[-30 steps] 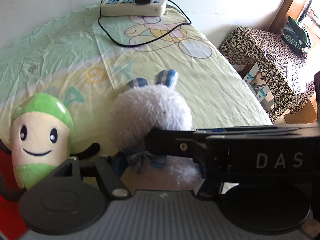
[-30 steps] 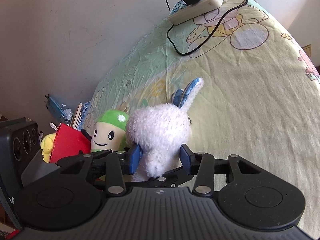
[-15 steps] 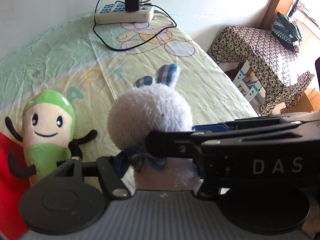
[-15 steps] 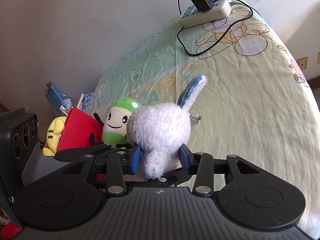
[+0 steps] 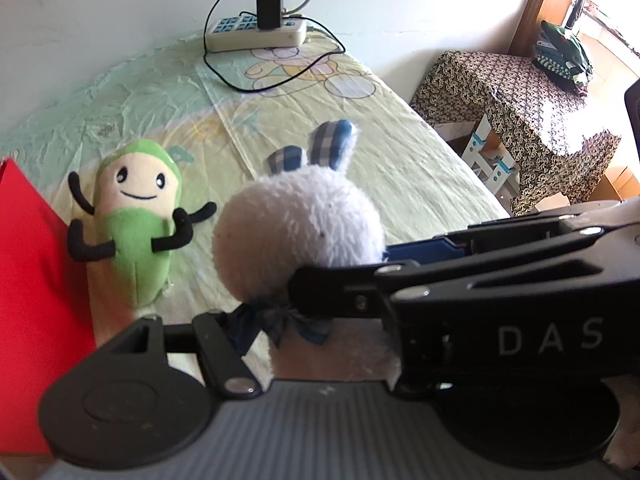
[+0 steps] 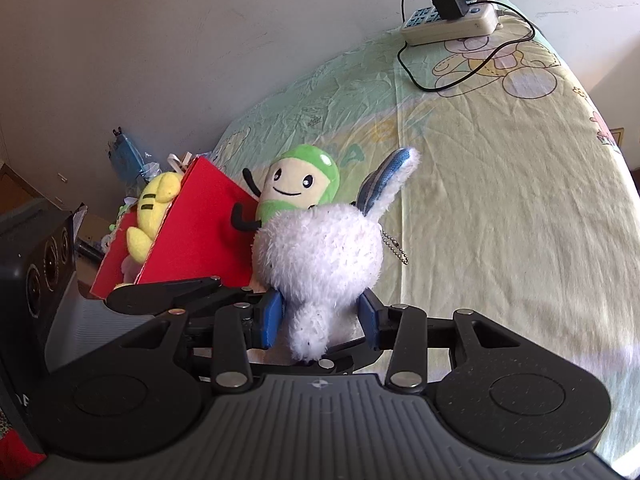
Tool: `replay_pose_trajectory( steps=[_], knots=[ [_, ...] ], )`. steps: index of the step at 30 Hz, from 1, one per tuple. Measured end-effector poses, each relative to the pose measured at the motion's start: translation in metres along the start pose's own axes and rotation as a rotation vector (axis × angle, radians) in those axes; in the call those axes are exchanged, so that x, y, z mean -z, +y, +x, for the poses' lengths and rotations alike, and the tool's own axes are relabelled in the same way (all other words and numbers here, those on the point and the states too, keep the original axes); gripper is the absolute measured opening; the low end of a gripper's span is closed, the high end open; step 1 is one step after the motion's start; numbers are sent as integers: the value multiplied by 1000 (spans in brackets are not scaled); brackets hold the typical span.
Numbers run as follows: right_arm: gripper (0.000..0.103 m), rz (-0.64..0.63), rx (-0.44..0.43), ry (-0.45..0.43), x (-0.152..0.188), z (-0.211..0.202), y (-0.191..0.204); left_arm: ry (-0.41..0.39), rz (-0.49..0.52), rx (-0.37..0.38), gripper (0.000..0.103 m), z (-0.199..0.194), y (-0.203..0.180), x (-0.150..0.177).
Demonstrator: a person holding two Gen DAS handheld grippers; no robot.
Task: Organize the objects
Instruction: 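Lift and carry the white bunny with the right gripper toward the red box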
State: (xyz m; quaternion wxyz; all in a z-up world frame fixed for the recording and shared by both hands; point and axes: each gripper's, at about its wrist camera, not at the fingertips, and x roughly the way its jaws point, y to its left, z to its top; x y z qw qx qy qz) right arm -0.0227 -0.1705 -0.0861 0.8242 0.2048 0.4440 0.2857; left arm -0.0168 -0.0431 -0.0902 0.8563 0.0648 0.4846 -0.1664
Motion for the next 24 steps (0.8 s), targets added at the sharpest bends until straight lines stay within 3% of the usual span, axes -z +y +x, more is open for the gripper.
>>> replay_pose_trajectory(
  steps=[13, 24],
  knots=[
    [44, -66, -46, 66, 30, 6, 43, -19, -5, -61, 59, -38, 11, 46],
    [44, -88, -57, 153, 54, 30, 99, -5, 21, -55, 59, -74, 52, 91]
  ],
)
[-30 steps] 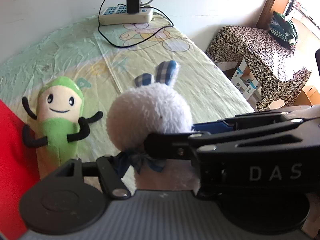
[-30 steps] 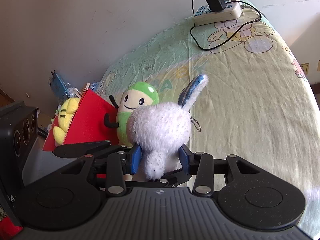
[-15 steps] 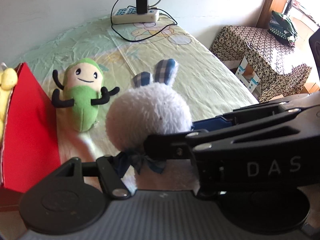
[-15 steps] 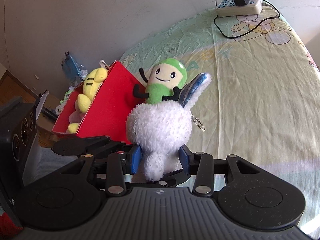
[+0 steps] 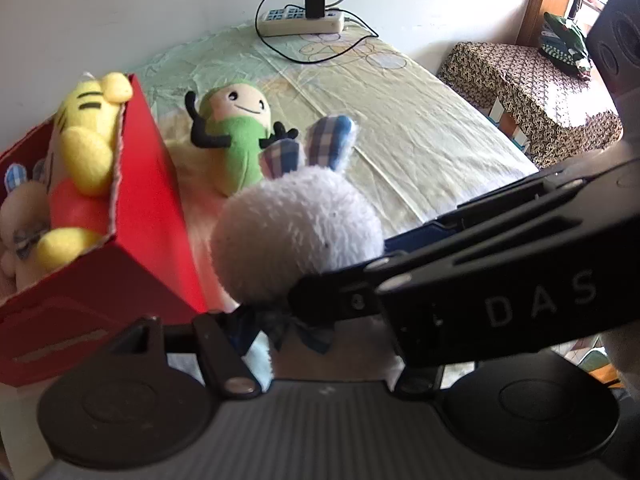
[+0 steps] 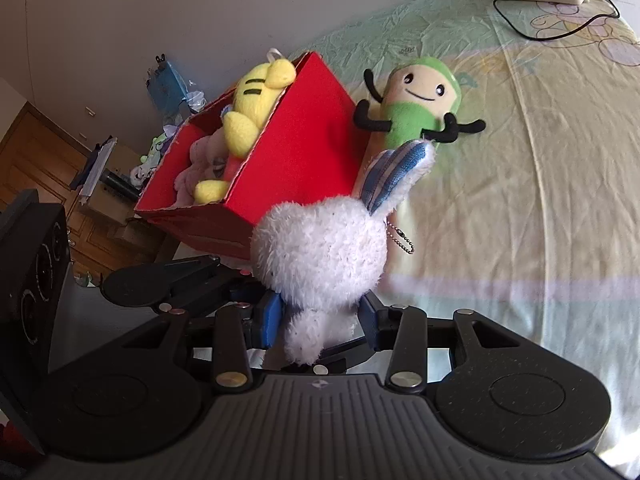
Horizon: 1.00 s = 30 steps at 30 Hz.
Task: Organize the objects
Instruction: 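Lift and carry the white bunny with the right gripper toward the red box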
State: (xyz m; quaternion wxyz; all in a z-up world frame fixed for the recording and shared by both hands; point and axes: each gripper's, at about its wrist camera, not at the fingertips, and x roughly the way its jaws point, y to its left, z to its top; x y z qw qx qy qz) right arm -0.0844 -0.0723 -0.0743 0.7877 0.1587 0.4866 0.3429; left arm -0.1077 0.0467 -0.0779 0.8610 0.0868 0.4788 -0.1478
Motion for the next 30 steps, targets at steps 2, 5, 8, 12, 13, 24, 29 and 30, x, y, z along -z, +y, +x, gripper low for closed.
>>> replay_pose_trajectory(
  steps=[2, 5, 8, 12, 13, 24, 29, 30],
  knots=[
    [44, 3, -1, 16, 2, 8, 12, 5, 8, 11, 59, -7, 12, 9],
    [44, 7, -1, 46, 6, 23, 32, 12, 15, 30, 59, -19, 33, 24],
    [44, -2, -3, 74, 9, 37, 55, 15, 24, 50, 59, -32, 54, 39],
    [43, -18, -19, 103, 10, 55, 83, 15, 44, 58, 59, -50, 81, 58],
    [43, -22, -26, 110, 10, 61, 90, 13, 49, 57, 59, -54, 87, 62],
    [43, -111, -102, 116, -1, 107, 158, -26, 32, -4, 59, -104, 162, 94],
    [43, -143, -138, 104, -6, 118, 181, -56, 16, -40, 59, -124, 187, 101],
    [43, -150, -145, 101, -8, 121, 187, -62, 12, -47, 59, -127, 191, 102]
  ],
)
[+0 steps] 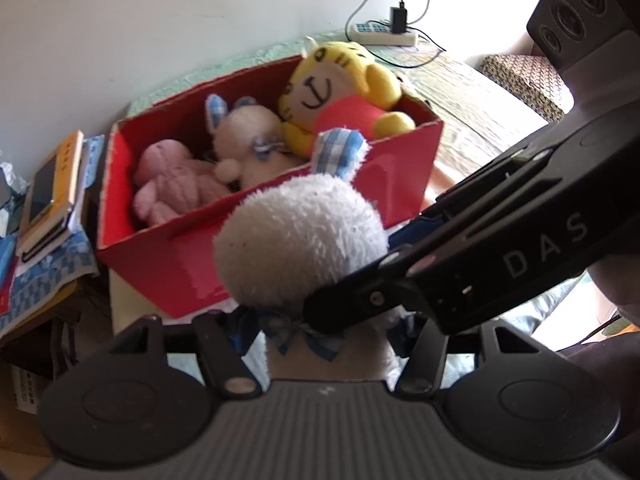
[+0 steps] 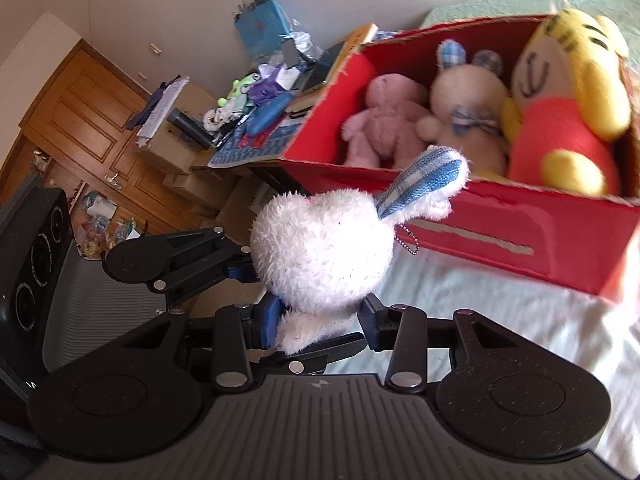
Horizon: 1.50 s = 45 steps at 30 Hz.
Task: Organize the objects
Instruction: 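Lower the white bunny into the red box beside the yellow tiger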
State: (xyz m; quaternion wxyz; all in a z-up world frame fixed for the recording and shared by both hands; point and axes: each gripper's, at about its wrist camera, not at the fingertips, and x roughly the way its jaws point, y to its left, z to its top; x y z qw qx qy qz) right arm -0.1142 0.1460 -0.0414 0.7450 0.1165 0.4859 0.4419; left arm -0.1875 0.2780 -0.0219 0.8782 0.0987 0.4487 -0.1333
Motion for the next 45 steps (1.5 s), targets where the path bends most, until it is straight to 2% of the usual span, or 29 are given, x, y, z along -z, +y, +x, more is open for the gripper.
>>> replay_pose_trajectory(
  steps=[5, 10, 17, 22, 31, 37, 45],
  knots=[
    [43, -44, -29, -28, -14, 8, 20, -45, -22, -33, 59, -21, 22, 2],
    [44, -80, -39, -85, -32, 8, 35, -111, -24, -66, 59, -35, 40, -10],
    [44, -107, 28, -169, -57, 2, 34, -191, -40, -50, 59, -31, 54, -39],
    [44, -90, 87, -214, -68, -7, 20, -221, -22, -38, 59, -15, 45, -62],
    [44, -86, 188, -228, -79, -19, -8, -211, -50, 12, 59, 27, 36, -92],
    [44, -89, 261, -206, -84, -16, -27, -160, -77, 50, 59, 59, 30, -104],
    [44, -52, 289, -160, -90, -6, -52, -88, -103, 74, 59, 92, 27, -114]
  ],
)
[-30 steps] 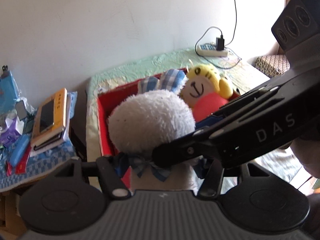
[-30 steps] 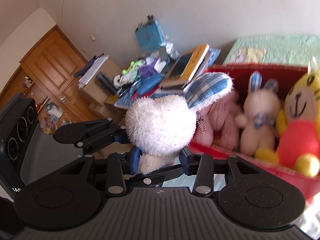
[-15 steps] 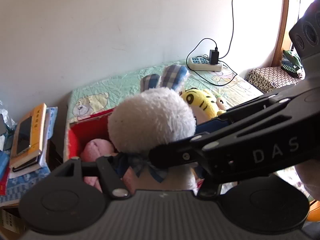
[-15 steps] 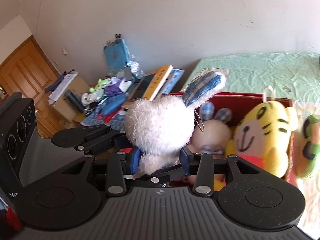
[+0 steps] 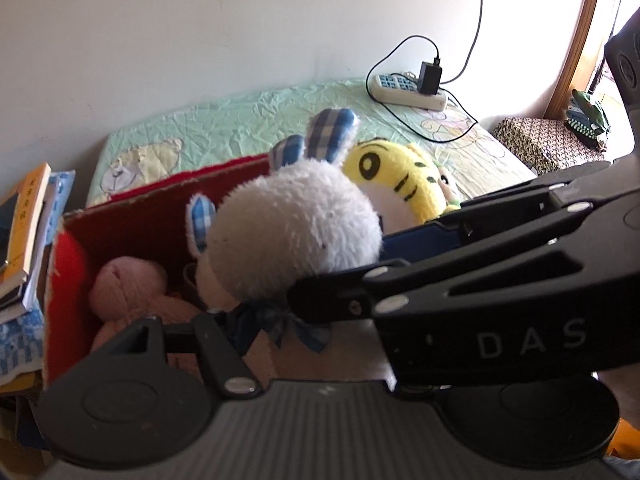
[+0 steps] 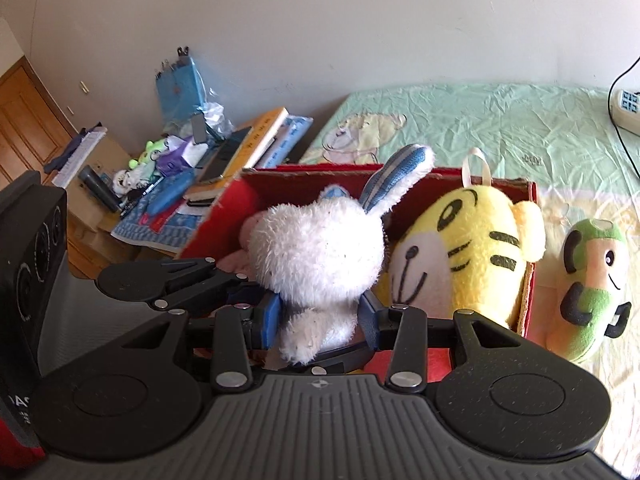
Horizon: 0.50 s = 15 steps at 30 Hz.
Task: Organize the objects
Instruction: 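Lower the white bunny into the red box beside the yellow tiger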
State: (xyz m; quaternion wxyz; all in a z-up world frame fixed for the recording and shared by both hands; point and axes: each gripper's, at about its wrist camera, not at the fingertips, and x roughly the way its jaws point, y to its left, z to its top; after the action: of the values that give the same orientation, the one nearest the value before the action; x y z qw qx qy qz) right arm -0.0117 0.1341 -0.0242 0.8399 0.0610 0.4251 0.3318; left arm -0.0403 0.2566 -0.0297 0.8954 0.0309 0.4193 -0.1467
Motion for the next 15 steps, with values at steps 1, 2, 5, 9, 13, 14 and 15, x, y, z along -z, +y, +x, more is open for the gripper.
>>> replay_pose_trajectory(
  steps=[1, 2, 5, 9, 13, 14, 15],
  knots=[
    [44, 2, 3, 6, 0, 2, -1, 9, 0, 0, 59, 3, 0, 0],
    [44, 5, 7, 11, 1, 4, -2, 17, 1, 0, 59, 7, 0, 0],
    [45, 23, 5, 26, 2, 8, -8, 30, -2, 5, 60, 13, 1, 1],
    [44, 35, 6, 33, 1, 11, -14, 37, -2, 16, 63, 16, 4, -1],
    [44, 36, 10, 34, 2, 14, -18, 42, 6, 13, 65, 19, 3, -3],
    [44, 38, 7, 31, 3, 14, -18, 44, 8, 10, 65, 21, 2, -3],
    [44, 41, 4, 28, 3, 15, -20, 44, 8, 11, 66, 21, 2, -3]
  ],
)
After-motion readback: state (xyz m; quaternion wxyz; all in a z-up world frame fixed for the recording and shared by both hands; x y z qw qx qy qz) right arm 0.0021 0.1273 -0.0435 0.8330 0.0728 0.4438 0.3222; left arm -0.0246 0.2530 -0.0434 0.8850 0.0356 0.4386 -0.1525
